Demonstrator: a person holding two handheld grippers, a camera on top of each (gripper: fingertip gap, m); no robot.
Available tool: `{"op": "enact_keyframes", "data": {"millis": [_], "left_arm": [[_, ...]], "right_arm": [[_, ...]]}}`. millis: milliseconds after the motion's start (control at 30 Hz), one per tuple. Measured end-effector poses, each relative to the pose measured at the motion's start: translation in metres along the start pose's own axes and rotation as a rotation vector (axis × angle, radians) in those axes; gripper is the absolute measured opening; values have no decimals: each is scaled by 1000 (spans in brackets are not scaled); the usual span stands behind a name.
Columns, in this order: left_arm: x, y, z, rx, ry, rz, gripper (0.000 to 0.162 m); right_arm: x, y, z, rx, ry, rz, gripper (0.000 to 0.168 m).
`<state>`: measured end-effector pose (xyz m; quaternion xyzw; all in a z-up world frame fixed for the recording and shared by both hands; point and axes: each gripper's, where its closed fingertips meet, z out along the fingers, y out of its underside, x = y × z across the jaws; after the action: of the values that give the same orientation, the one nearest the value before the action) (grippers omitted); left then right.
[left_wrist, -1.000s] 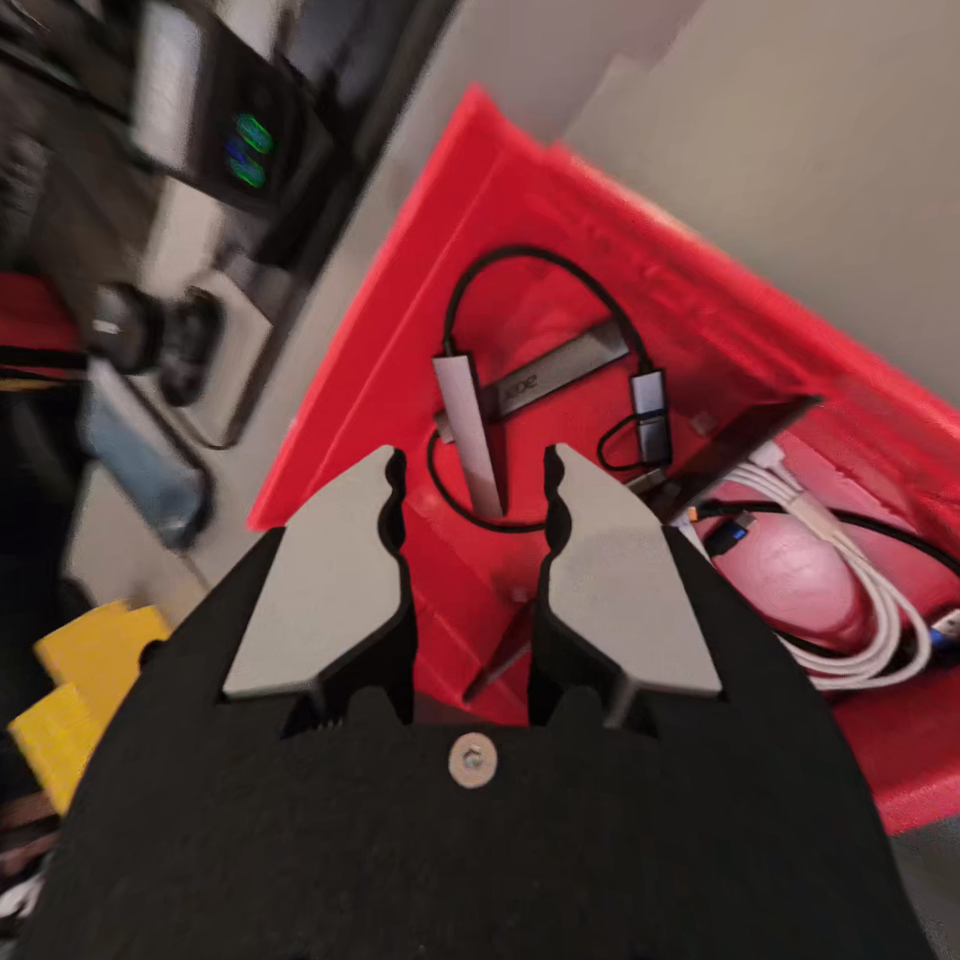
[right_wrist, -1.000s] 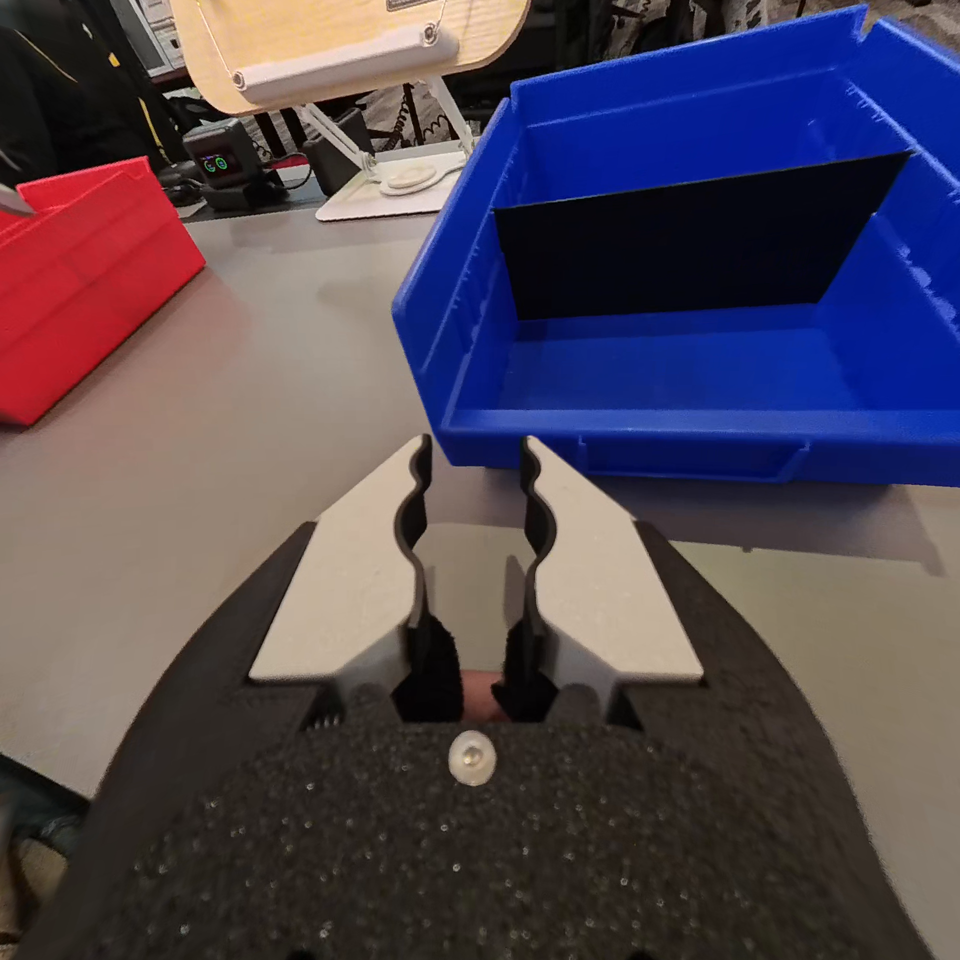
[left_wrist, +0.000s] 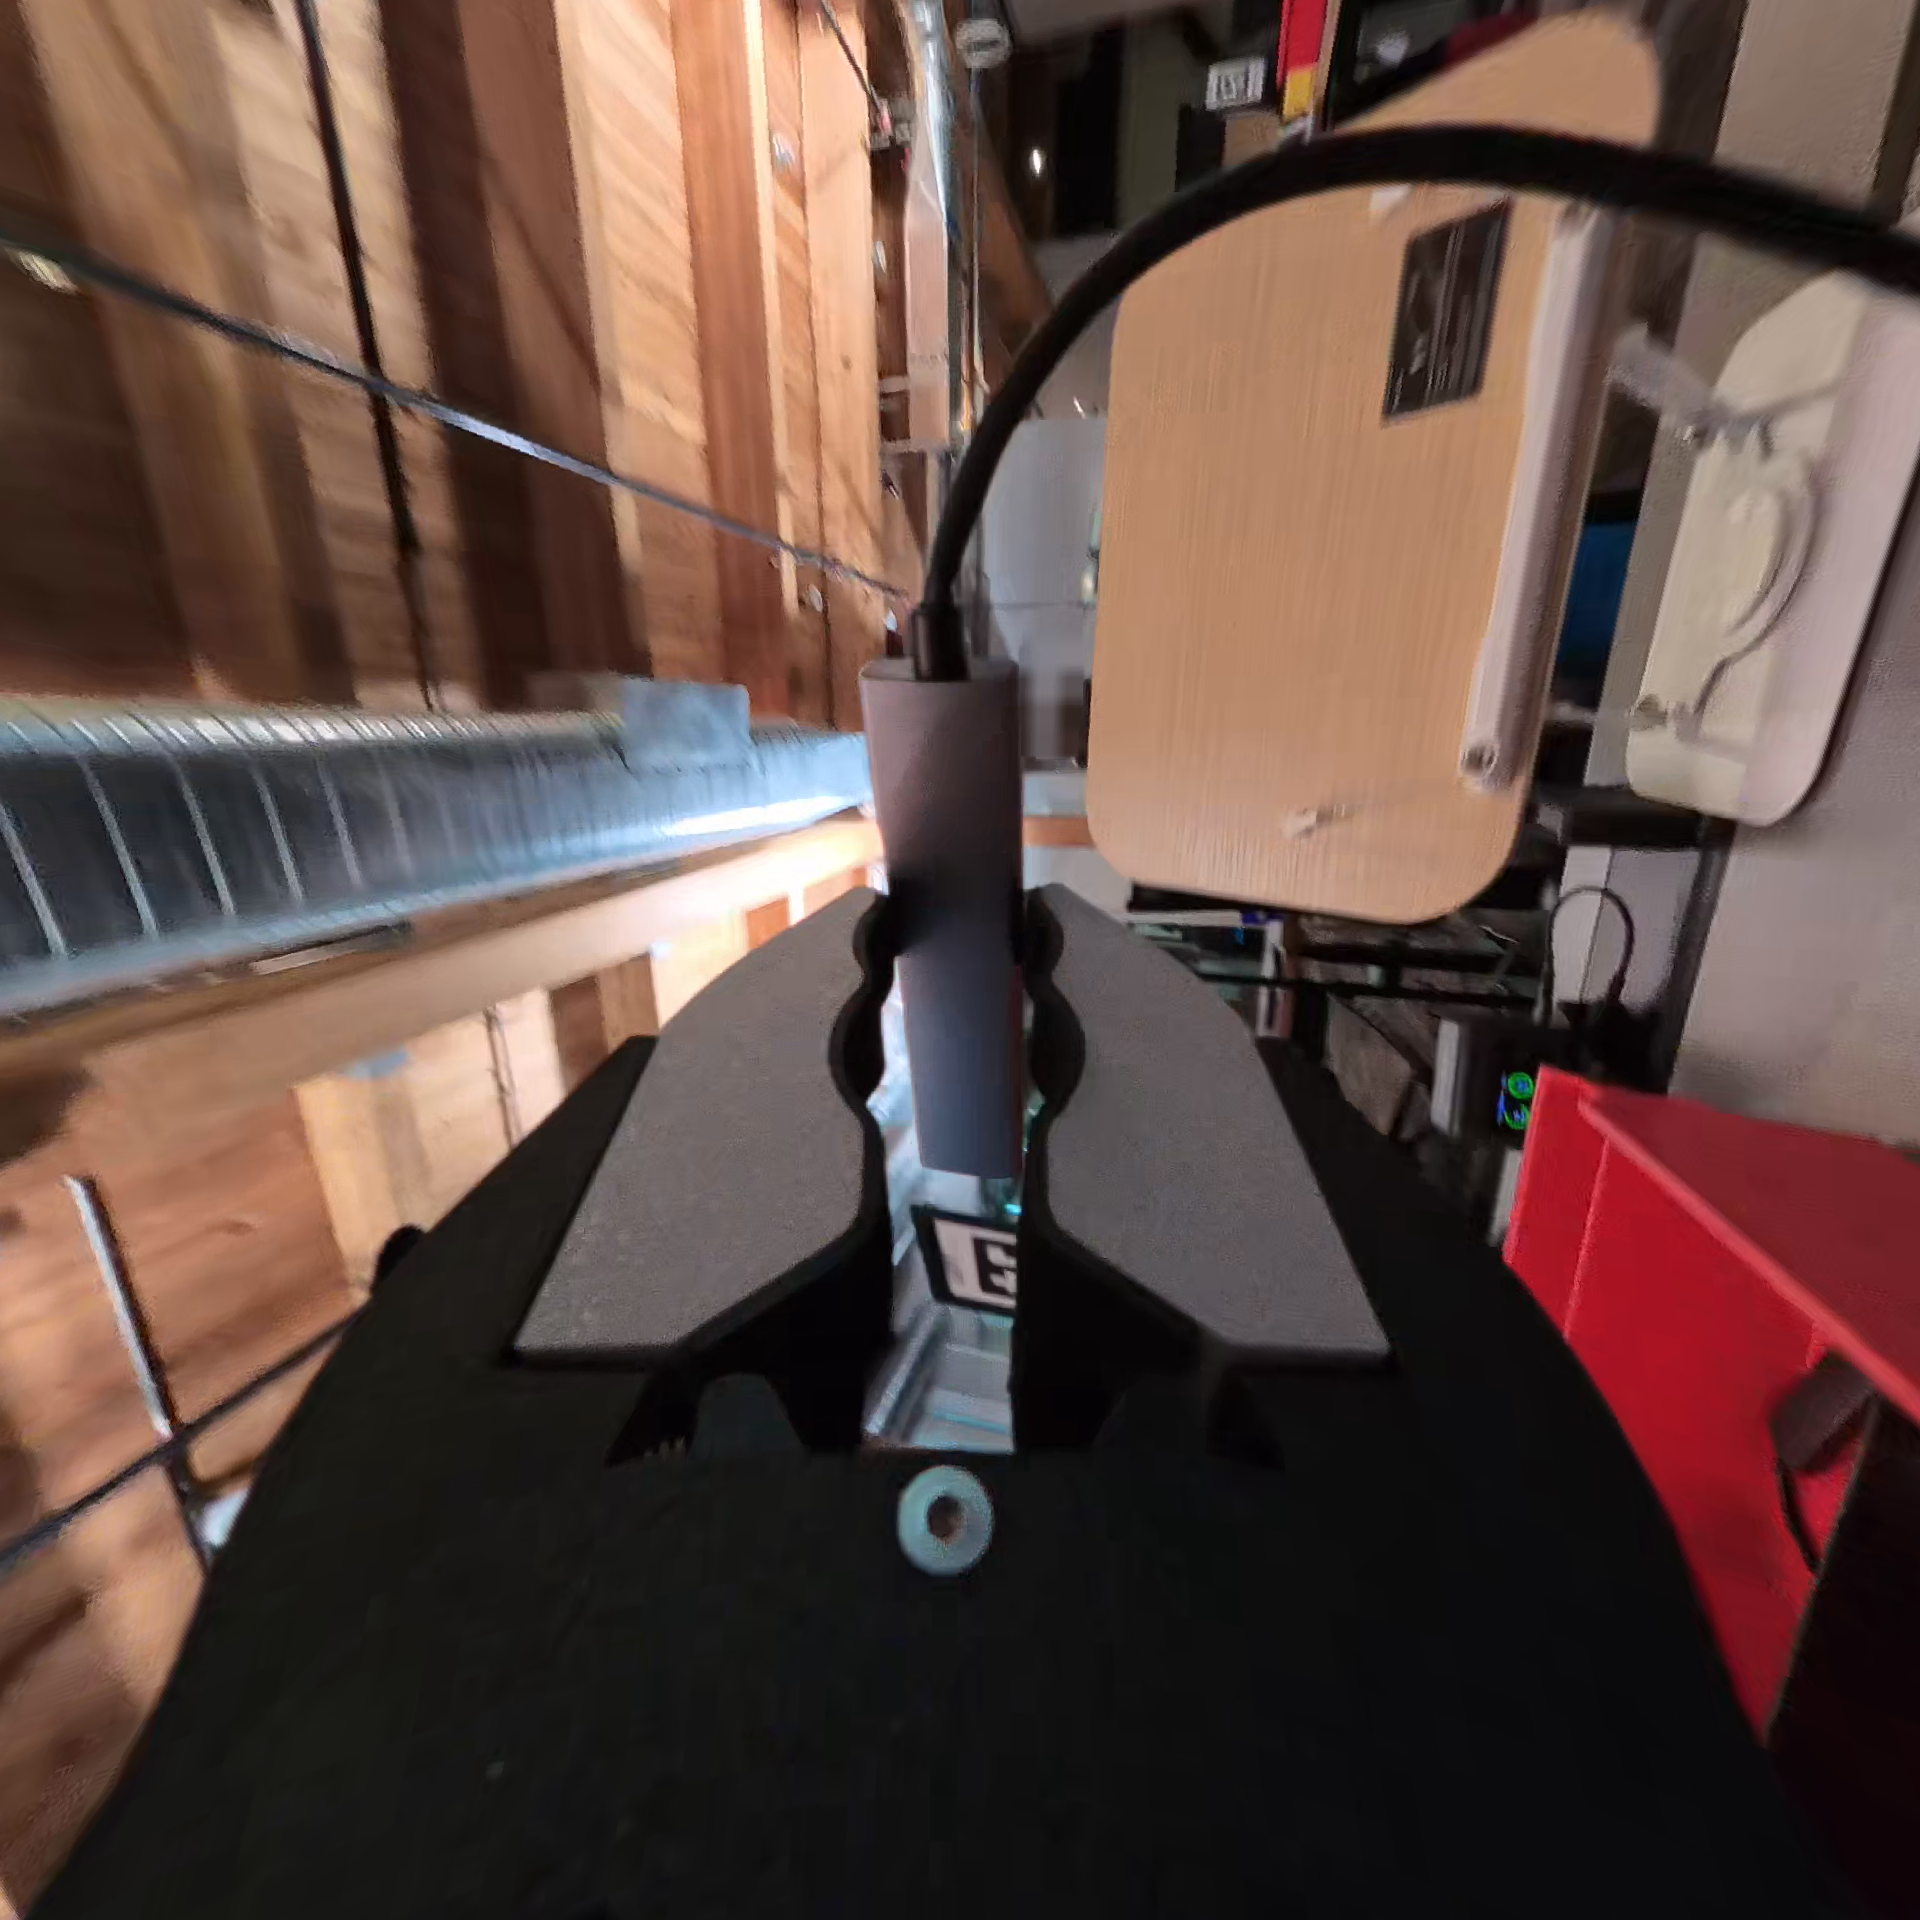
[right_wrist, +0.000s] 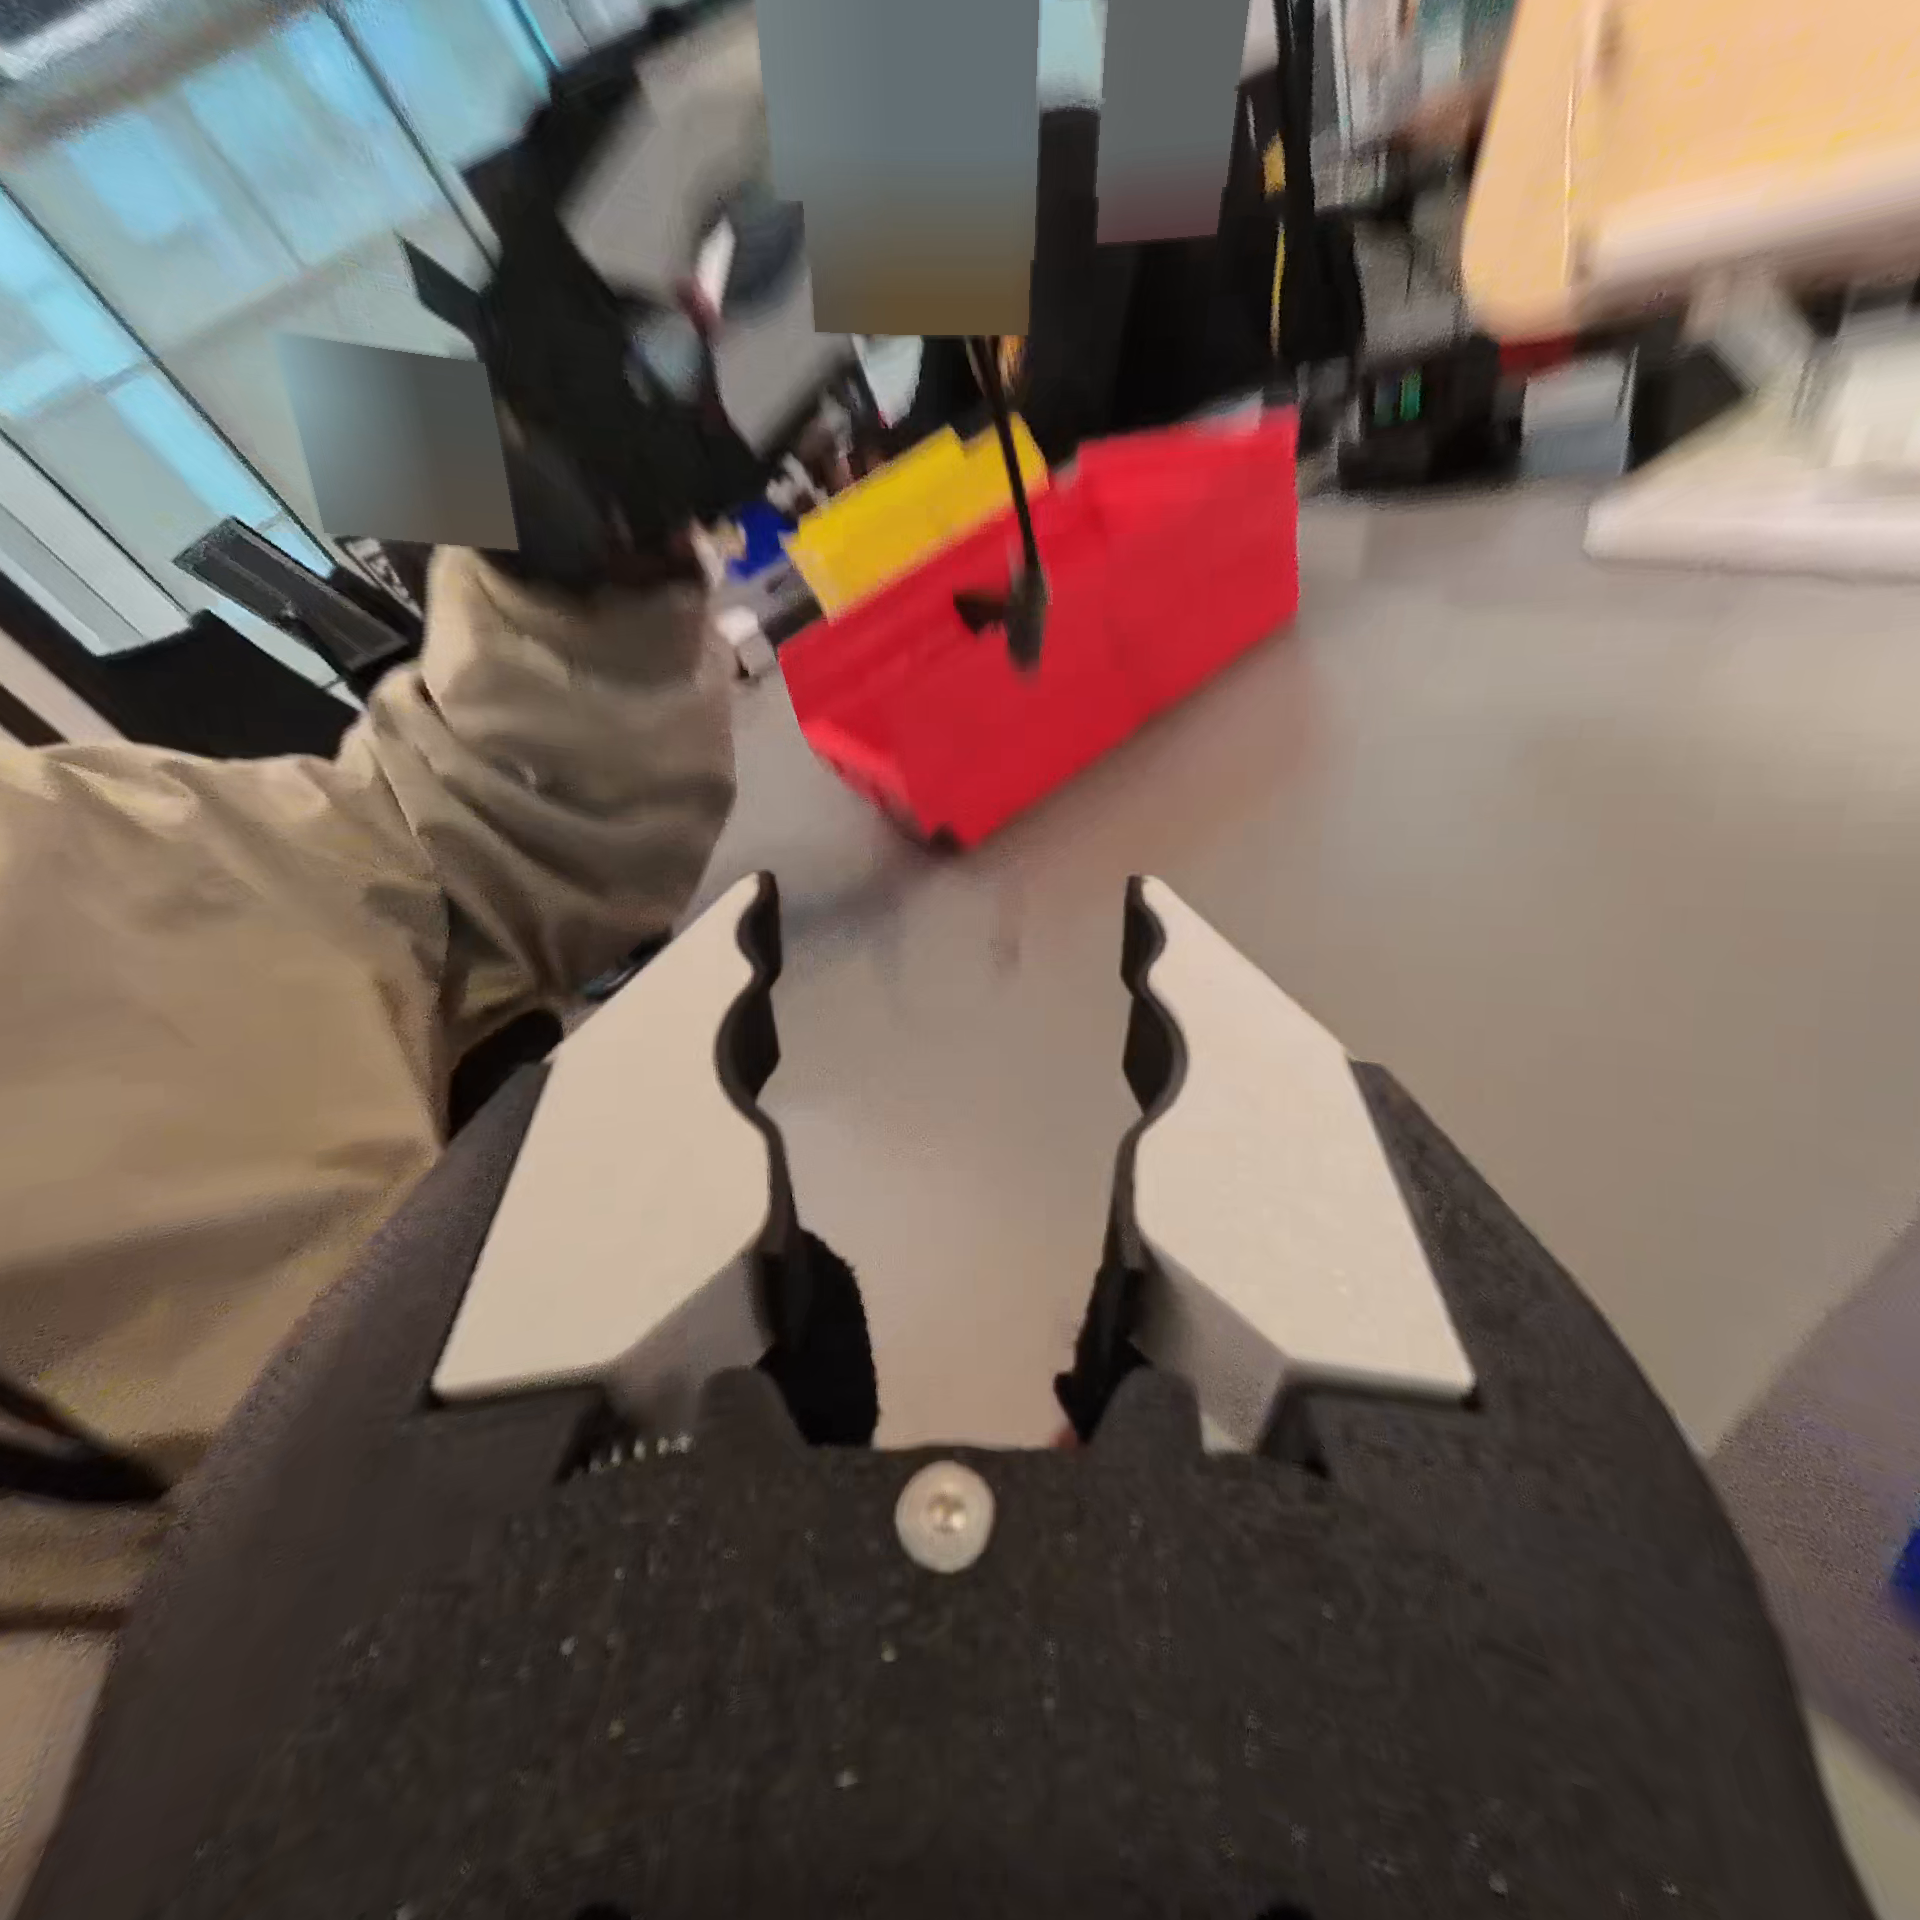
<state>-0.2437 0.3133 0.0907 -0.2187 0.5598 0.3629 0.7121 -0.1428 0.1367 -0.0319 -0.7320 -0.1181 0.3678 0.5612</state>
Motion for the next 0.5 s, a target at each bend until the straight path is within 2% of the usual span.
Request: {"op": "enact_keyframes", "data": {"millis": [100, 200, 367, 467, 500], "left_arm": [[19, -50, -9, 79, -22, 43, 23], [40, -89, -15, 144, -21, 68, 23], [50, -123, -26, 194, -19, 45, 23], [52, -138, -36, 229, -15, 22, 23], [55, -142, -39, 236, -6, 31, 23]], "right_arm": [[-1, -46, 11, 56, 82, -190, 56], [3, -71, 29, 83, 167, -342, 55], [13, -65, 55, 80, 265, -517, 39], [10, -55, 63, 74, 239, -556, 26], [8, -55, 63, 94, 234, -573, 14]]}}
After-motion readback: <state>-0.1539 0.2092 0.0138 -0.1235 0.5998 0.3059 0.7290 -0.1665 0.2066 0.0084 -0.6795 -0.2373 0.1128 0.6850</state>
